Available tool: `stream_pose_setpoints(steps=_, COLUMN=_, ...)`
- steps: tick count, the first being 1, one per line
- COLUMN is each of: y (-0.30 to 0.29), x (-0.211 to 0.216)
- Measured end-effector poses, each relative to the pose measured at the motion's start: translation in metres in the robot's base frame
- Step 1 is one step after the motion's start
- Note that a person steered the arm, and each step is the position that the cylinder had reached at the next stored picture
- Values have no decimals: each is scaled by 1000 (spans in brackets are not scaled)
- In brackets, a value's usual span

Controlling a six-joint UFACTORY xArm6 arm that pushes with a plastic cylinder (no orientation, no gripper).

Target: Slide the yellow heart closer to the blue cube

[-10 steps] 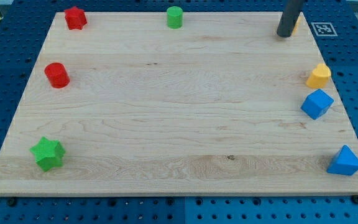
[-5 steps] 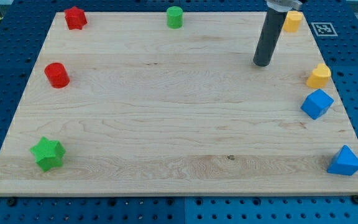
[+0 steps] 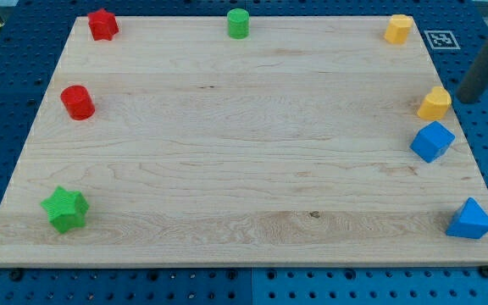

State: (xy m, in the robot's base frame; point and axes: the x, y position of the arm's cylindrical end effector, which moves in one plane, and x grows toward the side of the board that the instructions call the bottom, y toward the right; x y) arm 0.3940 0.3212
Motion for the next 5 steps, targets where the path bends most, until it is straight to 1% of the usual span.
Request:
stream_pose_setpoints(steps=1, y=0, x=0)
stream_pose_setpoints(steps=2, y=-17, x=-2)
stream_pose_setpoints(steps=3, y=-51, x=-2)
stream_pose_setpoints(steps=5, y=-99, x=-2)
